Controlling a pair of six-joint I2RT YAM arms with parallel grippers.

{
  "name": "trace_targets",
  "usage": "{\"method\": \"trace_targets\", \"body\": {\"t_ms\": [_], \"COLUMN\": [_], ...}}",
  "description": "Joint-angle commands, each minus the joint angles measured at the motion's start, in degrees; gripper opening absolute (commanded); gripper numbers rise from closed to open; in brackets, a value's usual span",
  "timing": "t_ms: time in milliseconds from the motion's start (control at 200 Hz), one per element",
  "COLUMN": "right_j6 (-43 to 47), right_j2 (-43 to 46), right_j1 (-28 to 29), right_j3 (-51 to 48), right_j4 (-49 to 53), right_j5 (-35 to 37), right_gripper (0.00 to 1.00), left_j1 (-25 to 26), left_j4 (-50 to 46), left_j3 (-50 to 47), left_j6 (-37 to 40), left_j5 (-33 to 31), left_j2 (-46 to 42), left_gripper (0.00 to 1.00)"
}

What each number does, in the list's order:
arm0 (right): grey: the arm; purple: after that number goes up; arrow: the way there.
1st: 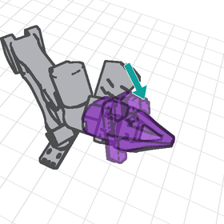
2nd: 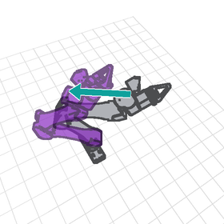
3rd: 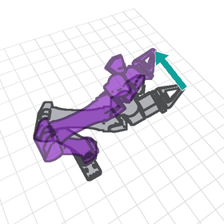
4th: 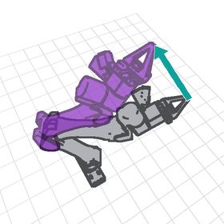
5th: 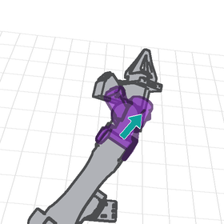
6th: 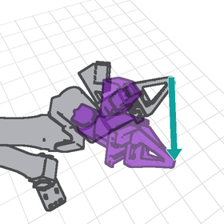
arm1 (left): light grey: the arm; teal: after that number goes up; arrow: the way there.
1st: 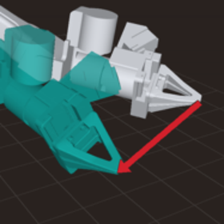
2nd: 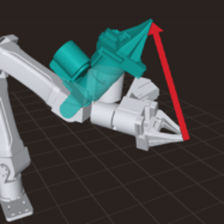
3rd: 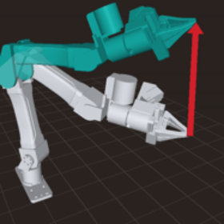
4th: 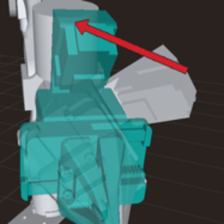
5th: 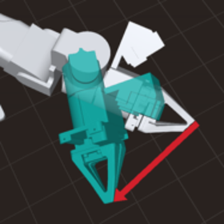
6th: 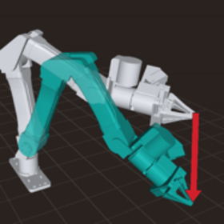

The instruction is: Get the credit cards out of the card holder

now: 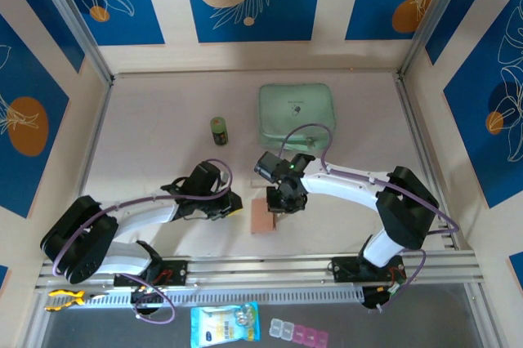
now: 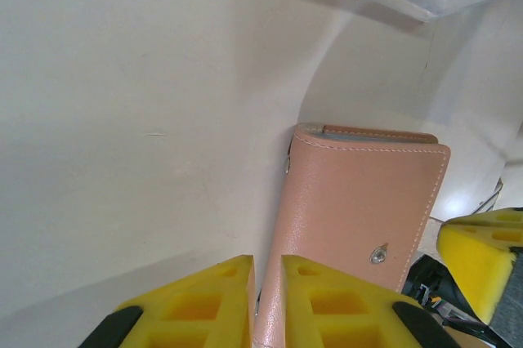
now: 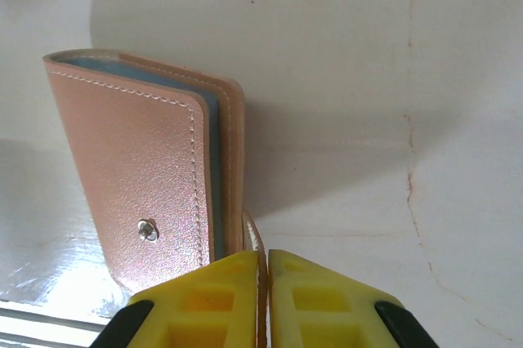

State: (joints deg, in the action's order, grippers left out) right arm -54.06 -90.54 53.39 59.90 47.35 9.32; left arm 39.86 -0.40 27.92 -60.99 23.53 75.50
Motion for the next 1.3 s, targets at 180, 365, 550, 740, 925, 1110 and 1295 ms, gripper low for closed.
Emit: {"method": "trace_targets", "body": {"t_ms": [180, 365, 550, 740, 925, 1110, 1295], "right_j6": [3.24, 3.48, 3.1, 3.17, 3.76, 4.05, 4.84], "right_j2": [1.6, 1.59, 1.09, -0.54, -2.81, -4.35, -5.82], "right_j1": [-0.19, 0.28, 1.05, 2.22, 3.62, 4.4, 4.77], "right_j3": [3.96, 5.78, 7.61, 10.49, 13.98, 15.75, 17.04], "right_j4": [3.16, 3.71, 3.91, 4.42, 5.17, 5.66, 5.38], "right_j5": [0.62, 0.49, 0.08, -0.17, -0.18, -0.35, -1.0], "right_gripper": [0.1, 0.1, 0.09, 0.09, 0.09, 0.09, 0.09], "left_j1": [-0.22, -0.22, -0.25, -0.21, -0.2, -0.22, -0.24], "left_j4": [0.23, -0.16, 1.1, 1.37, 2.1, 0.33, -0.21], "left_j3": [1.56, 1.71, 1.48, 1.53, 0.62, -0.26, -2.83], "left_j6": [1.89, 2.99, 3.46, 4.58, 4.57, 4.98, 4.66], "left_j5": [-0.03, 0.67, 2.5, 4.26, 5.11, 3.95, 3.41], "left_j2": [-0.19, -0.38, -0.43, -0.06, 0.68, -0.31, -2.03], "left_gripper": [0.16, 0.16, 0.14, 0.14, 0.14, 0.14, 0.15]}}
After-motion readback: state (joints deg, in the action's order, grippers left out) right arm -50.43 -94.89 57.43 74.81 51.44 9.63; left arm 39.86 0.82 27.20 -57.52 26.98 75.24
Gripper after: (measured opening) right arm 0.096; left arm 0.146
